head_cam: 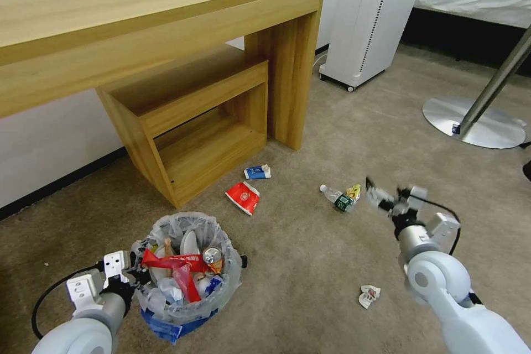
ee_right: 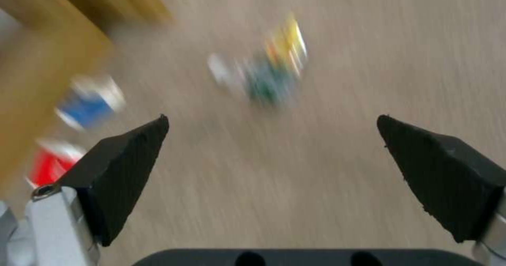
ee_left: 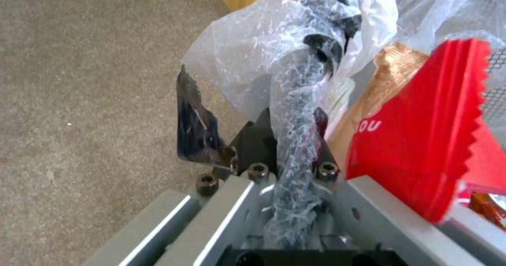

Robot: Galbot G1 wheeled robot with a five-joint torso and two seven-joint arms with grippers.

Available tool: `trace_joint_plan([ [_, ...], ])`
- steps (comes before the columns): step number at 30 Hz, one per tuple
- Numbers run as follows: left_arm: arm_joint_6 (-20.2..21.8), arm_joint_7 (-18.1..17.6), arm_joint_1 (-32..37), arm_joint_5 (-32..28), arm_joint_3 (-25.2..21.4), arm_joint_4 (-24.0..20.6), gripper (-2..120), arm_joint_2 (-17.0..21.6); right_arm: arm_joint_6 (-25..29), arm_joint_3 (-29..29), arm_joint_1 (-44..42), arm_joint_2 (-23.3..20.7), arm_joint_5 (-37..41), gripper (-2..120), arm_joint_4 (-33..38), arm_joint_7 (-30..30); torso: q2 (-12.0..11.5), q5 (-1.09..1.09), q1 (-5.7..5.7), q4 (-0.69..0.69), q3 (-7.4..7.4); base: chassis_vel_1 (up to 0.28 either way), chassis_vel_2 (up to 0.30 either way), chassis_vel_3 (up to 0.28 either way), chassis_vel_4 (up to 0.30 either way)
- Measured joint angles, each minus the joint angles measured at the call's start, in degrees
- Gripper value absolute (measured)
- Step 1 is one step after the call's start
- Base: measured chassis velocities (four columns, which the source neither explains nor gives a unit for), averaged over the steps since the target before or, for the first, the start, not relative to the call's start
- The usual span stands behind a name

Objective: Pick up the trash bin and place the garbage on the floor into it.

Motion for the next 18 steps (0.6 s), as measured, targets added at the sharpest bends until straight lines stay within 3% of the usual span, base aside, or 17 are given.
trace_joint_plan([
  [1, 0.0, 0.0, -0.2, 0.0, 0.1, 0.2, 0, -0.1, -3.1, -0.4, -0.1, 0.2, 3.6, 100, -0.9, 3.0, 0.0, 0.0, 0.0, 0.0, 0.0, 0.0, 0.0, 0.0, 0.0],
  [2, 0.0, 0.0, -0.2, 0.0, 0.1, 0.2, 0, -0.1, -3.1, -0.4, -0.1, 0.2, 3.6, 100, -0.9, 3.0, 0.0, 0.0, 0.0, 0.0, 0.0, 0.0, 0.0, 0.0, 0.0],
  [6, -0.1, 0.0, -1.0, 0.2, 0.2, 1.0, 0, -0.5, -7.3, -3.2, -0.9, 2.5, 11.5, 100, -5.5, 12.5, 0.0, -0.01, 0.0, 0.0, 0.0, 0.0, 0.0, 0.0, 0.0],
  [18, -0.8, 0.8, -2.1, 2.1, 0.8, 2.9, 0, -2.2, -10.0, -5.0, -2.8, 6.7, 9.6, 100, -13.8, 15.8, 0.0, 0.0, 0.0, 0.0, 0.0, 0.0, 0.0, 0.0, 0.0],
])
